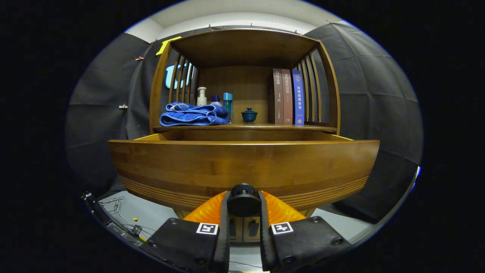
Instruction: Pull open the drawer, take out the items inside it, and place them on the countertop above the cabinet.
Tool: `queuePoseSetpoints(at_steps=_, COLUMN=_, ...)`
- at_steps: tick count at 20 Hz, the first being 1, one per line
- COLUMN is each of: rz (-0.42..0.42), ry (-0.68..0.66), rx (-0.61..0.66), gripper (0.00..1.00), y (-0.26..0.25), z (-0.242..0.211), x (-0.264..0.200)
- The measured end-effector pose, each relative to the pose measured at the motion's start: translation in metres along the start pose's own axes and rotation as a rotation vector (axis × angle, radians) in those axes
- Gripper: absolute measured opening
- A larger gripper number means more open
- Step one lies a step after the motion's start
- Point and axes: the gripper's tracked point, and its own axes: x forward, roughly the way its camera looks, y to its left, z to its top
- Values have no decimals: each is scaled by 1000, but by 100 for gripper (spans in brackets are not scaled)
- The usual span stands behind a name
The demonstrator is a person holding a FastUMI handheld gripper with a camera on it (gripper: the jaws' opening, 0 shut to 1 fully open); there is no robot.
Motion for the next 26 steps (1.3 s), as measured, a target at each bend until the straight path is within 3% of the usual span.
queuePoseSetpoints(at_steps=4, rz=-3, ry=13, rx=-18, gripper=40, y=-1, z=-3, x=-4)
queuePoseSetpoints(at_steps=11, rz=5, ry=-9, rx=-53, gripper=99, y=0, z=-3, x=-23)
queuePoseSetpoints(at_steps=18, rz=-12, ry=-72, rx=-12, gripper=99, y=-10, z=60, x=-41)
queuePoseSetpoints(at_steps=23, rz=12, ry=-175, rx=-65, gripper=99, y=-12, z=139, x=-44)
queuePoseSetpoints(at_steps=26, rz=59, ry=-117, rx=-71, gripper=98, y=-3, z=163, x=-26)
